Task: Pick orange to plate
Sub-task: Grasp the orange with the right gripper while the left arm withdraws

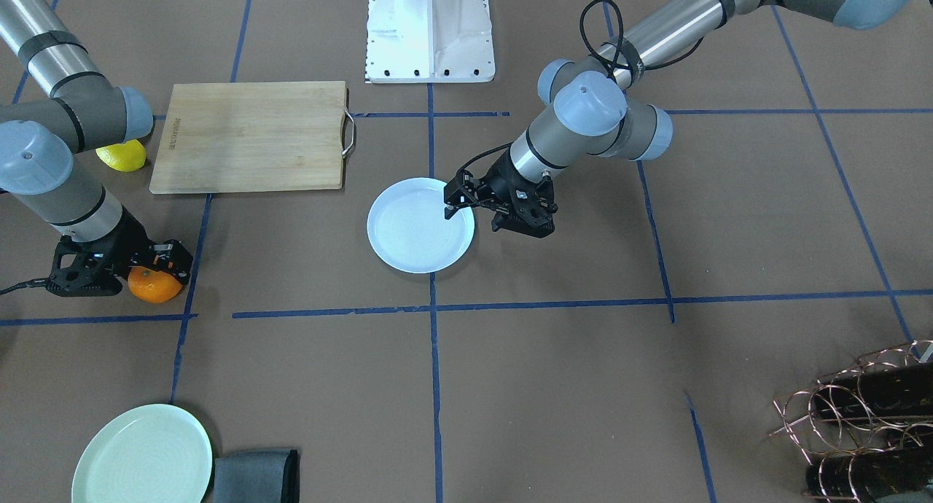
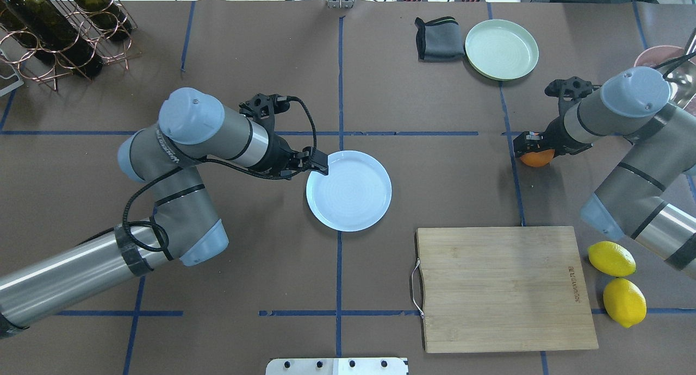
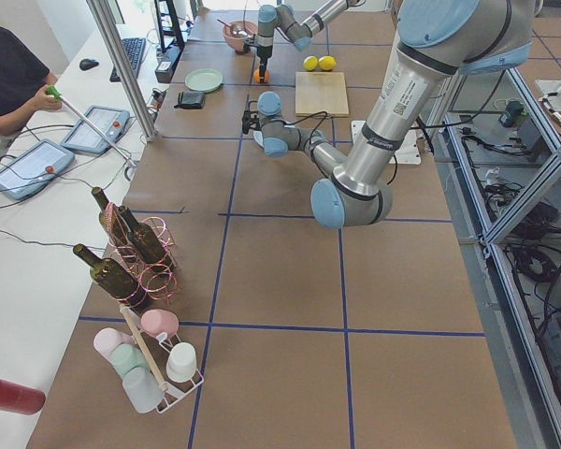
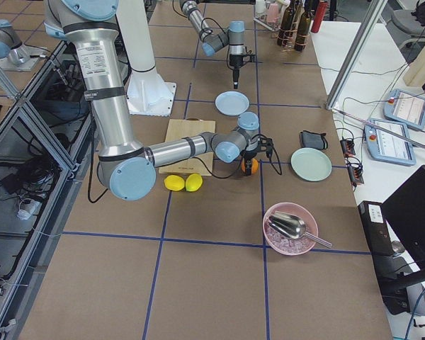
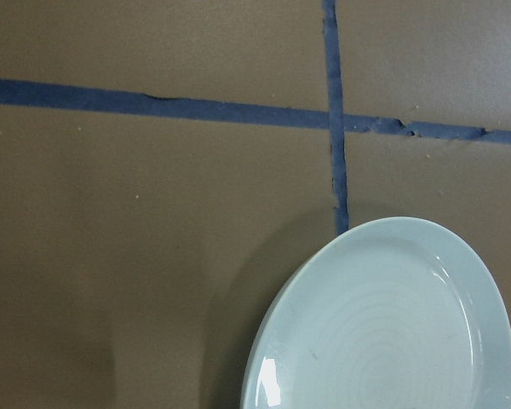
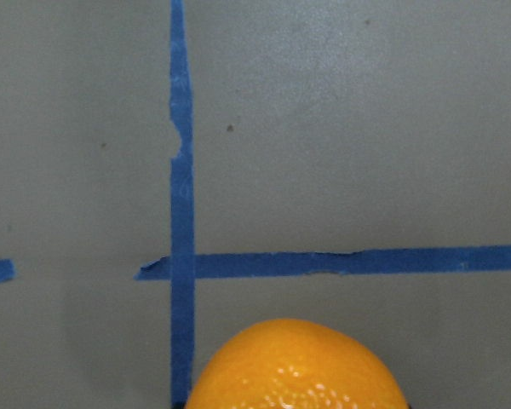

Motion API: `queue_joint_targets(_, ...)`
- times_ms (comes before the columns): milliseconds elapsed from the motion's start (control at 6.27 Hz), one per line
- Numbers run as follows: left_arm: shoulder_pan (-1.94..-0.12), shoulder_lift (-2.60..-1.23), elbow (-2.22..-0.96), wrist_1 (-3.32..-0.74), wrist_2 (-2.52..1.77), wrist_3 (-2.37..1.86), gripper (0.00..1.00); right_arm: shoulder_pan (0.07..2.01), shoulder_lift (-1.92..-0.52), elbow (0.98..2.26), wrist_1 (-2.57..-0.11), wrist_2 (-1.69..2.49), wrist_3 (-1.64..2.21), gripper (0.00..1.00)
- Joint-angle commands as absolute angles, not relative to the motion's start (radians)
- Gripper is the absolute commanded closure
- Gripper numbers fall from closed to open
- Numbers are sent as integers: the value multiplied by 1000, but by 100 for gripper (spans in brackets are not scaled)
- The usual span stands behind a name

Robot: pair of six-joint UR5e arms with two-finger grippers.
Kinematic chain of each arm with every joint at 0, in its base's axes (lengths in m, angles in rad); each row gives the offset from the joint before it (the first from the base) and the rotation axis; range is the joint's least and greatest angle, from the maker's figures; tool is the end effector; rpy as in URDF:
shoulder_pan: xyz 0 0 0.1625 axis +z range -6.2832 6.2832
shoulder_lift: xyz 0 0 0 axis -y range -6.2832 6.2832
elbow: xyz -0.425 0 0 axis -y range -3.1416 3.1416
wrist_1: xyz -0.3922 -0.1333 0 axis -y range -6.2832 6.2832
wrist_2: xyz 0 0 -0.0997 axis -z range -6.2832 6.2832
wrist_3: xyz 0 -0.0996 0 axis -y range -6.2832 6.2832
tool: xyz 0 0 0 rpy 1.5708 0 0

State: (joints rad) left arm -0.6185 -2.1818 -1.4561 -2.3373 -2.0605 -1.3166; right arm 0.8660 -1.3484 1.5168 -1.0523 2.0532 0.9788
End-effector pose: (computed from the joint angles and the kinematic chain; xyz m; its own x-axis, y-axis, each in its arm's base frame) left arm 0.5224 -0.4779 0.2555 0.2759 0.0760 -0.9582 0.0797 0.9916 0.1016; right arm -0.3311 -0.5237 0.5163 0.6859 0.0434 0.7264 -0.1223 0.9909 0.0562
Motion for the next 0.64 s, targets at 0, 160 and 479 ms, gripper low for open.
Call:
queue_joint_targets(0,-708,-2040,-1636,-2333,-2074,-1266,5,865,-1324,1544,-1054,2059,1006,100)
queue_joint_targets(160,-750,-1938,-1682,-2333,-2126,-1132,5,865,-1319,1563,-1054,2062,1052,100)
queue_joint_targets(479,-866,-1747,-1748,-2335,-2199,-857,5,809,-1214,1589,-1063,2068,1243,100)
